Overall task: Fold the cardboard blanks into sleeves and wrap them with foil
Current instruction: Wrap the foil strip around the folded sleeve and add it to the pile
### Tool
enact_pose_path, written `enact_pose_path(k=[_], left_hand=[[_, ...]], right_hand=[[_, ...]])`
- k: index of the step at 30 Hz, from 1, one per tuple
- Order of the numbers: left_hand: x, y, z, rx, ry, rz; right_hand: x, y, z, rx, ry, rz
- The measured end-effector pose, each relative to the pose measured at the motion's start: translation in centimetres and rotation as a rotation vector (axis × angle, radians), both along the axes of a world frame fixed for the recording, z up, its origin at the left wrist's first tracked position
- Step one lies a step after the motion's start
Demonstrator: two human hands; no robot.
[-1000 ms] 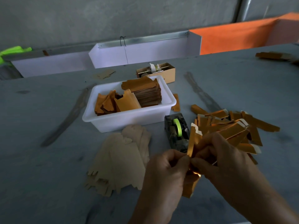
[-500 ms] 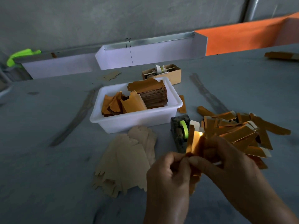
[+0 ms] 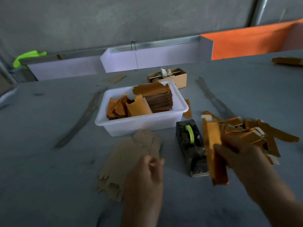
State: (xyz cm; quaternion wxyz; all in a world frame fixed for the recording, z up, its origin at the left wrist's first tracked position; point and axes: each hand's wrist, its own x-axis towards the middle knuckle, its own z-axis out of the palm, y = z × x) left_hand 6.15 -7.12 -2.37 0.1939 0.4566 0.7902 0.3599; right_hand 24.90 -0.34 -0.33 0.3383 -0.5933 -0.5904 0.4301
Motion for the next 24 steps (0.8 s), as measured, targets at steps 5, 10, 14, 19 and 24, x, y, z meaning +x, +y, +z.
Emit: enact_pose_path(k=[5,10,14,19,24], left_hand=[[-4.7,-0.2,-1.6,-0.444,0.636,0.151],[-6.1,0.3,-2.3,-0.426,0.392,0.237],[-8.1,0.5,-2.8,-0.308,0.133,0.272],[-9.3,0.4,-3.4,-0.17,0.032,0.359],[-9.5,0.5,-3.1,-0.04,0.085,0.409]], right_hand=[[3.2,4.7,0.9,0.21,-0.338,-0.342],[2.5,2.3,-0.5,0.296,-0.252,-0.296],[1.8,-0.2,-2.7,0.293,-0.279,-0.219],[2.4,-0.3,-2.3,0.331,-0.296,-0.303],[2.4,-0.7,-1.5,0.377,-0.207,-0.328]])
